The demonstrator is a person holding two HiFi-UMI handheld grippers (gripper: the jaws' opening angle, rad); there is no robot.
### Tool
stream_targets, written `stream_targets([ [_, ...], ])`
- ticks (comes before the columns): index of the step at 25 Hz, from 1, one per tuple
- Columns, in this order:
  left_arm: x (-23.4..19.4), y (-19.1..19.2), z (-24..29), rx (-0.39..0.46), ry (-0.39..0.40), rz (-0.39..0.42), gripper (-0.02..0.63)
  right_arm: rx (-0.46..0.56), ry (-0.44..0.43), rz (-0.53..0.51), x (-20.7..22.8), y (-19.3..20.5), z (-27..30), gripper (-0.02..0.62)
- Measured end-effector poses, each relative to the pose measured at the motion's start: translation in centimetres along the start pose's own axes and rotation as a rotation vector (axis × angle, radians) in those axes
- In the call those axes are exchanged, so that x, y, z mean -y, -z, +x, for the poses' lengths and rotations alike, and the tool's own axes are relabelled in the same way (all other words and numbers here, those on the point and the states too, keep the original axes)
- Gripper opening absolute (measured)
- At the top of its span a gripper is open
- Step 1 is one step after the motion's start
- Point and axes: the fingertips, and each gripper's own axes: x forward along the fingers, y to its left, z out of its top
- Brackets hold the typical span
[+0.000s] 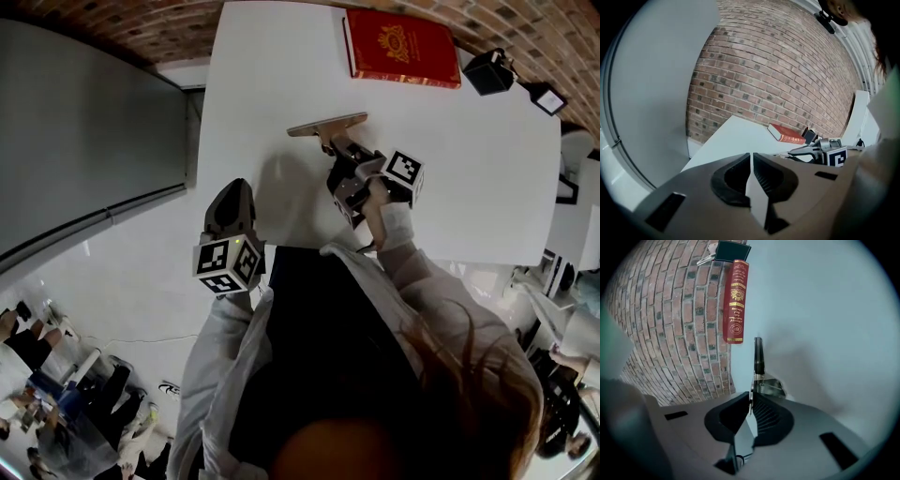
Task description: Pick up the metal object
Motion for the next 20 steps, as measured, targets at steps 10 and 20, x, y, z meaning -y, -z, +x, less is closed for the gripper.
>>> stream_targets([
  [10, 0.3, -0.6, -1.1, 0.024, 0.004, 0.012, 0.034, -0.009, -0.027, -0.281, -2.6, 0.4, -1.3, 0.014],
  [20, 1.9, -2.0, -3.0, 0.073, 0.029, 0.046, 0.034, 0.022, -0.106, -0.429, -7.0, 0.5, -5.0, 0.014],
])
